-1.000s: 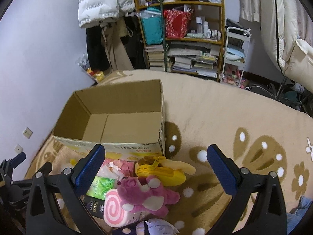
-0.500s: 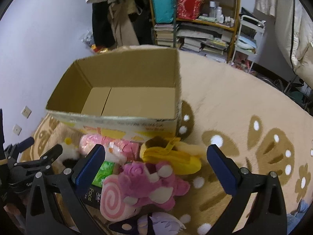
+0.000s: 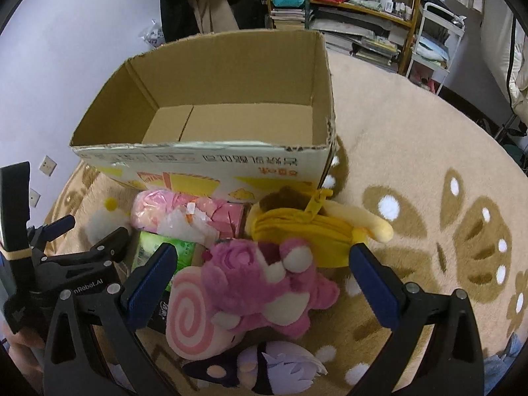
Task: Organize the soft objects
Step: 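Grasp the white fluffy plush with the left tool while the right tool grasps the pink bear, then carry the white plush and pink bear into the box and release both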
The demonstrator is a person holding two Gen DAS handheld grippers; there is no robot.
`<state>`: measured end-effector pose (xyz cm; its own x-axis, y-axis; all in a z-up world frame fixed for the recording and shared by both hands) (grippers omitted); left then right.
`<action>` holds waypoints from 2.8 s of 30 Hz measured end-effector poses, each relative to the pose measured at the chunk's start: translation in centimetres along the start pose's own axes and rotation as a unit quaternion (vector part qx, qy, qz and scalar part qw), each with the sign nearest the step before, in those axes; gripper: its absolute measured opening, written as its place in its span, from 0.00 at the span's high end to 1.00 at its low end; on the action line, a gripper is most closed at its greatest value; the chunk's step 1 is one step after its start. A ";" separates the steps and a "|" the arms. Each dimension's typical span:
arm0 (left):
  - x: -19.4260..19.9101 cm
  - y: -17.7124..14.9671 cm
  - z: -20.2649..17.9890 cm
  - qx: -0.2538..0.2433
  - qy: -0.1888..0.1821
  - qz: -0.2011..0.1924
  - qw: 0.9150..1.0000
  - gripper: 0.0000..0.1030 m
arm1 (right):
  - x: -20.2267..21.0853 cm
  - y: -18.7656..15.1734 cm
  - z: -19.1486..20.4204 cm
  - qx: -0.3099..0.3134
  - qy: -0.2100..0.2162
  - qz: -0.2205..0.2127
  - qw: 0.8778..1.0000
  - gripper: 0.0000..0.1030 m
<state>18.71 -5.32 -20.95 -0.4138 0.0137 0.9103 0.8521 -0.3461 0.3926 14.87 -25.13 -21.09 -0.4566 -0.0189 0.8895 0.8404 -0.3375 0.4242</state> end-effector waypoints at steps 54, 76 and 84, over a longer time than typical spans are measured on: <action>14.2 -1.0 0.6 -0.001 0.060 -0.202 0.977 0.68 | 11.6 2.9 0.9 -0.020 0.123 -0.179 0.976 0.36; 15.3 8.7 -0.7 -0.022 0.068 -0.275 0.959 0.68 | 10.4 8.6 2.5 0.027 0.100 -0.229 0.968 0.35; 13.5 11.8 -1.9 -0.034 0.067 -0.272 0.959 0.68 | 8.1 10.6 3.1 0.061 0.070 -0.229 0.969 0.35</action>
<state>22.56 -10.96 -4.24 -0.8330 0.0899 0.5459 0.4770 -0.3831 0.7910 20.99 -25.99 -8.88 -0.8178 -0.0244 0.5749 0.5646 -0.2269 0.7936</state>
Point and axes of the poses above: each gripper's, at about its wrist camera, not at the fingertips, and x roughly against the way its jaws point, z to its left, y to its top, the point moved 6 cm from there along -x, roughly the way its jaws point, and after that the axes turned 7 degrees about -x, right-handed, at the moved point
